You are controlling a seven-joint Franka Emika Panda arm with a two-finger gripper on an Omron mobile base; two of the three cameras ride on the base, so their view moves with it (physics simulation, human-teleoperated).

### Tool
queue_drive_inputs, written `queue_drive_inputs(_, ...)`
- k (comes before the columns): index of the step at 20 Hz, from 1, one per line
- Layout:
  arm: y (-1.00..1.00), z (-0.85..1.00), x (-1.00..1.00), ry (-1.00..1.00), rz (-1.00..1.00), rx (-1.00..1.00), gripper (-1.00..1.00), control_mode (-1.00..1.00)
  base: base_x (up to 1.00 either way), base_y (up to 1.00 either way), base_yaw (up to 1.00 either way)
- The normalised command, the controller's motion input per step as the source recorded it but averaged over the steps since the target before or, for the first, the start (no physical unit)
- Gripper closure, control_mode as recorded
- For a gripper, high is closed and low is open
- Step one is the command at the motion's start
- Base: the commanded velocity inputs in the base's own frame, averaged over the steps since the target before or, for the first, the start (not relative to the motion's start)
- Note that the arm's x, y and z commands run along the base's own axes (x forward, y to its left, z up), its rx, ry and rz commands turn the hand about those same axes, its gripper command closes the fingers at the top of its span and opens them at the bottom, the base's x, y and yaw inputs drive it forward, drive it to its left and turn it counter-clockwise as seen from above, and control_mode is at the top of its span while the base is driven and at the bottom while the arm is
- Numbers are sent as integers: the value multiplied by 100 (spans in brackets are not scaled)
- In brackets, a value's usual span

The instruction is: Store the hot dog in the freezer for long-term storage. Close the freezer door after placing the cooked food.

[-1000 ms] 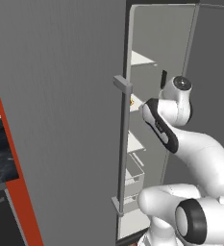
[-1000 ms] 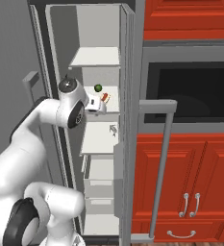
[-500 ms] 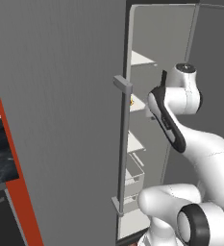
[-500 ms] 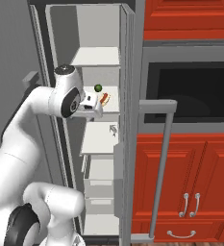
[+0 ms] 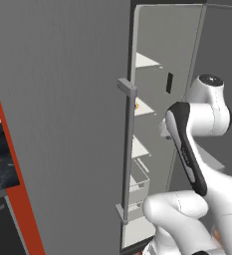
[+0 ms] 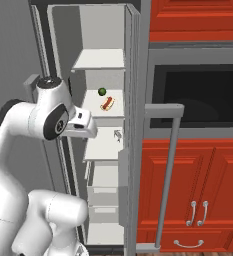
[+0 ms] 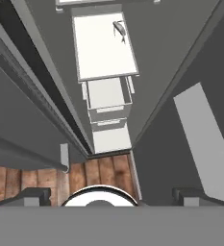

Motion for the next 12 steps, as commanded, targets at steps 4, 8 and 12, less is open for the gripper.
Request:
queue_drive_inputs(4,8,0,-61,1,-2,0,-100,-100,0,0,0)
queue_drive_inputs(8,9,-4,-37,12,-6,0,-100,-100,0,0,0)
queue_drive_inputs(12,14,-8,-22,12,-9,0,-100,-100,0,0,0)
